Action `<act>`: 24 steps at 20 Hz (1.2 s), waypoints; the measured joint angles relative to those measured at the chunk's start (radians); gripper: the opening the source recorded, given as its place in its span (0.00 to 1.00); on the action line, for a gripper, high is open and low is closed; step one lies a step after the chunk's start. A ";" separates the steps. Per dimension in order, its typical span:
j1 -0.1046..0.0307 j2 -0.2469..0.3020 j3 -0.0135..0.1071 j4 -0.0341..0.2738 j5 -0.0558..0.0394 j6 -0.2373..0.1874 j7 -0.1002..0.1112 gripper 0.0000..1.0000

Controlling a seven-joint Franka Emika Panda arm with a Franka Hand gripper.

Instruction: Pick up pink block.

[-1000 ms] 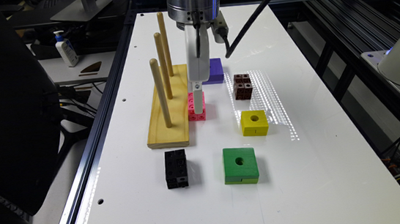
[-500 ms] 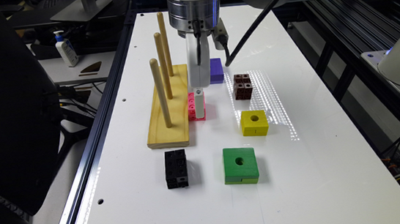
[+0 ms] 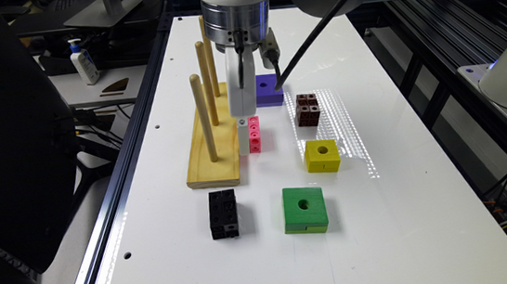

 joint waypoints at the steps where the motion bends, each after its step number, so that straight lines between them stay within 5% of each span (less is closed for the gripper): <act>1: 0.000 0.003 0.000 0.001 0.0000 0.000 0.000 1.00; 24: 0.000 0.045 0.000 0.020 -0.0005 0.002 0.000 1.00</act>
